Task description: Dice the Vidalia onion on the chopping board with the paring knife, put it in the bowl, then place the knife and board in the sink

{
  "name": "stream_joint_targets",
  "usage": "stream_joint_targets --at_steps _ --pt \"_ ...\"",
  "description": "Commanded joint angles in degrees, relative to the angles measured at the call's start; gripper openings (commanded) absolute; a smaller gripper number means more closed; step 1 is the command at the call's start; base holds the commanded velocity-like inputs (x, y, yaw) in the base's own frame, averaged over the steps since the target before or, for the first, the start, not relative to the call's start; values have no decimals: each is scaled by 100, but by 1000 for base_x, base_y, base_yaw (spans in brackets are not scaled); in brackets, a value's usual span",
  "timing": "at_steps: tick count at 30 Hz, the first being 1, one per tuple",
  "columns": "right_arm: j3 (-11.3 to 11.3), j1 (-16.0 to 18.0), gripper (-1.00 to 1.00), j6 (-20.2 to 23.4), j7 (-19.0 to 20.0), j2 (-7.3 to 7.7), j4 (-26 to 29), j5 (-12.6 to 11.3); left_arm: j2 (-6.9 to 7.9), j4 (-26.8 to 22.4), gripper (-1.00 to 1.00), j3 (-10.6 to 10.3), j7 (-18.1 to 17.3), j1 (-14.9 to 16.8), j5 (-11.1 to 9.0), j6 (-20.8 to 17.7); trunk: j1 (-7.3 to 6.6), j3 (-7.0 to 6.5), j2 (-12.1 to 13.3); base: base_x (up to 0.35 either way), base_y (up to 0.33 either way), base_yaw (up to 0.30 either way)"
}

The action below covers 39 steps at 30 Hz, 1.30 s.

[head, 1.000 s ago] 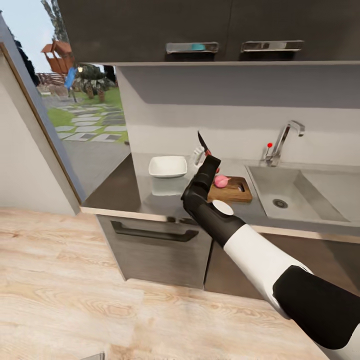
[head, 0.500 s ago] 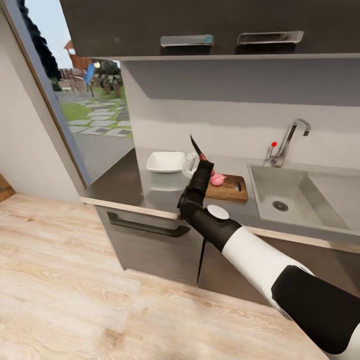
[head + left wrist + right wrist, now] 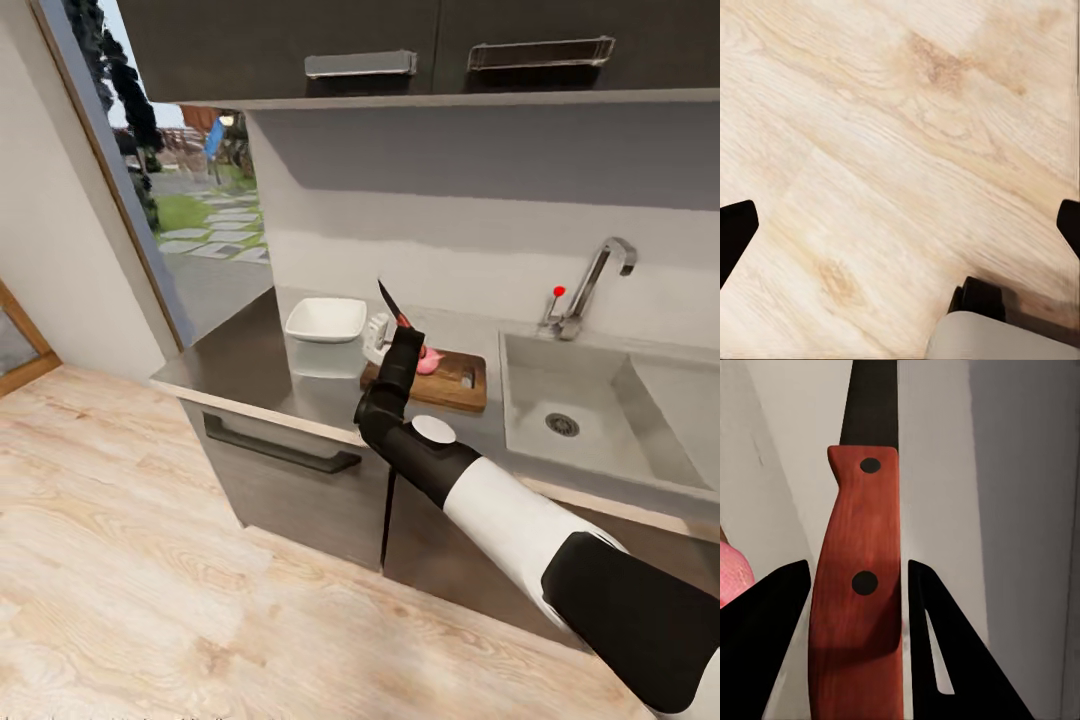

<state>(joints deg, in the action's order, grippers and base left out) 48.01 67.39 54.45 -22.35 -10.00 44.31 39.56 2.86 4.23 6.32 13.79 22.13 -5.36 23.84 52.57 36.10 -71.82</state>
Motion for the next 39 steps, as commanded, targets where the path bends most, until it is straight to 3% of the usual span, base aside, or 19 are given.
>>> stream_joint_targets --at_steps 1,12,17,27,39 --pt "15 5 -100 31 -38 0 -7 -18 2 26 100 25 -17 11 -34 51 1 12 -3 102 -332 180" --pt "83 -16 -100 38 -41 0 -10 -18 12 26 100 27 -17 11 -52 57 1 93 -3 136 -257 181" --pt "95 -39 -100 111 -45 0 -35 -18 12 26 100 27 -16 11 -53 59 1 105 -3 29 -34 61" --pt "142 -41 -100 238 -134 0 -594 11 7 26 100 24 -17 11 -53 51 1 106 -3 -45 -1 3" --pt "139 -43 -100 241 -177 0 -704 17 4 26 100 27 -17 11 -53 51 1 106 -3 -70 0 0"
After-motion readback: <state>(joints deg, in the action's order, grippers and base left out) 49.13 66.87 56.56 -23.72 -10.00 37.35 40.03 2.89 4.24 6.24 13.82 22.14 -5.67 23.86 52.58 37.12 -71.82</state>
